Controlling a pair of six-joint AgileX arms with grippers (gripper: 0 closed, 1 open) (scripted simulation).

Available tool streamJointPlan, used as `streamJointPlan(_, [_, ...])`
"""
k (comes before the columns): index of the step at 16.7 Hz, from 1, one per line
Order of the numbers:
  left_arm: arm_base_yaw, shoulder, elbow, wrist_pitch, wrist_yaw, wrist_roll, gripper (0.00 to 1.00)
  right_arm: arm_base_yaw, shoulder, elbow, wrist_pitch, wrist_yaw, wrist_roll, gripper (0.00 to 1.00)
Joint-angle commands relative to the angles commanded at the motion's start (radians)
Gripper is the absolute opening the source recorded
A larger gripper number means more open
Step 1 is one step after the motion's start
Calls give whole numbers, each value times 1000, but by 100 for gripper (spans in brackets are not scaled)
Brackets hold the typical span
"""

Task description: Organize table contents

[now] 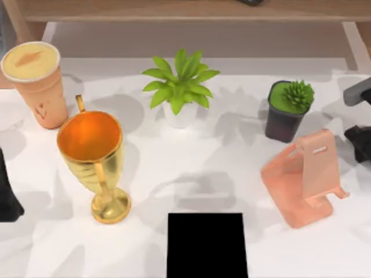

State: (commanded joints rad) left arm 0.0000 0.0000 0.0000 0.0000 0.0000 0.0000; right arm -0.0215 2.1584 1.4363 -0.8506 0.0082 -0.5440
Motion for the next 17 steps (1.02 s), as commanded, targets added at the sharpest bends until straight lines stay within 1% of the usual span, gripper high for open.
streamJointPlan(7, [0,0,0,0,0,0,100,0,0,0,0,0,0,2])
streamJointPlan(8, [0,0,0,0,0,0,100,0,0,0,0,0,0,0])
streamJointPlan(15, [0,0,0,0,0,0,100,0,0,0,0,0,0,0])
streamJointPlan(17, [0,0,0,0,0,0,100,1,-28,9,-19,-14,10,0])
